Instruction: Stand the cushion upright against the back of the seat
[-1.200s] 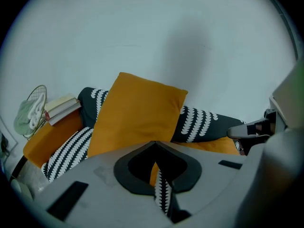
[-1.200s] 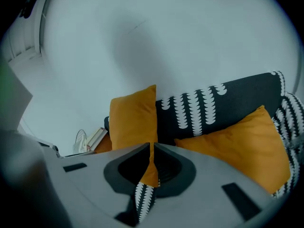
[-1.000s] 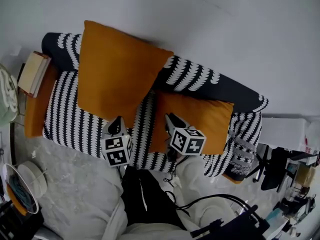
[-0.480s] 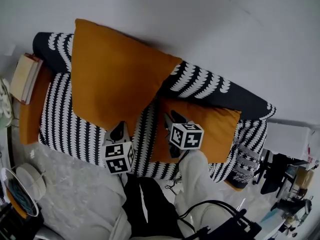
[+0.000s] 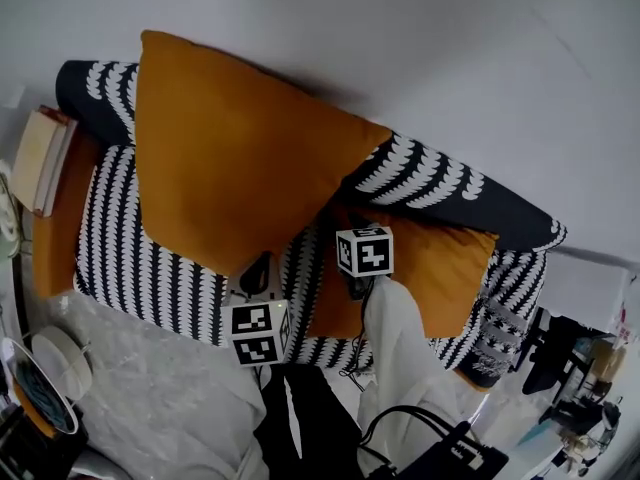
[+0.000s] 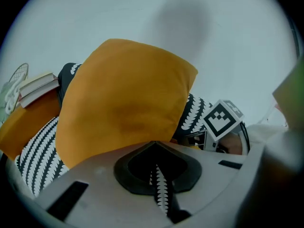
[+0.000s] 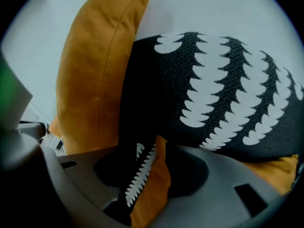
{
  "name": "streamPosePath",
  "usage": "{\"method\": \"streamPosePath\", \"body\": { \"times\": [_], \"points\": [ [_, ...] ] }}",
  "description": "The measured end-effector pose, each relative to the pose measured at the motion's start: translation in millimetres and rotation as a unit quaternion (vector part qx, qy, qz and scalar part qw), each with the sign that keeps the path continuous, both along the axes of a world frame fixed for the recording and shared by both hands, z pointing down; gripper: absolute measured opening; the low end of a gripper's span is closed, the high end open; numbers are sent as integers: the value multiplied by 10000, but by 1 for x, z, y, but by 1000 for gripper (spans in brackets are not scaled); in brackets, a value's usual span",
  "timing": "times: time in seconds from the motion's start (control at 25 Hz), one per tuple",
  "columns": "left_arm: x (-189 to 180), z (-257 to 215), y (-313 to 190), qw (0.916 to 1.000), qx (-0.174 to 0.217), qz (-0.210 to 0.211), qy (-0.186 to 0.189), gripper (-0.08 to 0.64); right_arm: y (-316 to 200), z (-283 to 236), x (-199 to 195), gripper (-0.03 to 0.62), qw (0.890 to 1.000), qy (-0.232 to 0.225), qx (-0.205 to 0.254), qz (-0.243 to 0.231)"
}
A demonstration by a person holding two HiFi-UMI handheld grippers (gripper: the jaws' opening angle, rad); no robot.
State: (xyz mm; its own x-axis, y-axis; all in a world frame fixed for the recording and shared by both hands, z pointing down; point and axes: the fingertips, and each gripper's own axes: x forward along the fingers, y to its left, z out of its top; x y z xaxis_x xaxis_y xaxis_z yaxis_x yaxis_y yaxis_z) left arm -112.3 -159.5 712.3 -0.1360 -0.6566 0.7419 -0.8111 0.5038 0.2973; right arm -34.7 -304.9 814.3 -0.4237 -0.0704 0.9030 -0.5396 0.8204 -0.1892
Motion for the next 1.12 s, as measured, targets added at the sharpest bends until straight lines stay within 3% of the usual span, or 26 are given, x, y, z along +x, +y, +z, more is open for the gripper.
{"method": "streamPosePath", "body": {
  "times": [0.32,0.6,0.72,0.96,1.12],
  "points": [
    [-6,2,9,9999,-111,-33,52,5,-17,27,-8,250,9929,677,484,-850],
    [-1,12,12,9994,-180,-194,232,5,-16,53,2,248,9876,1117,199,-1085],
    [4,13,12,9993,-211,-154,263,5,-16,64,6,194,9838,1307,254,-1198],
    [12,13,6,9995,-199,-36,239,5,-18,63,9,127,9878,1175,217,-999],
    [16,11,4,9994,-183,68,271,5,-18,45,15,96,9877,1076,528,-1003]
  ]
}}
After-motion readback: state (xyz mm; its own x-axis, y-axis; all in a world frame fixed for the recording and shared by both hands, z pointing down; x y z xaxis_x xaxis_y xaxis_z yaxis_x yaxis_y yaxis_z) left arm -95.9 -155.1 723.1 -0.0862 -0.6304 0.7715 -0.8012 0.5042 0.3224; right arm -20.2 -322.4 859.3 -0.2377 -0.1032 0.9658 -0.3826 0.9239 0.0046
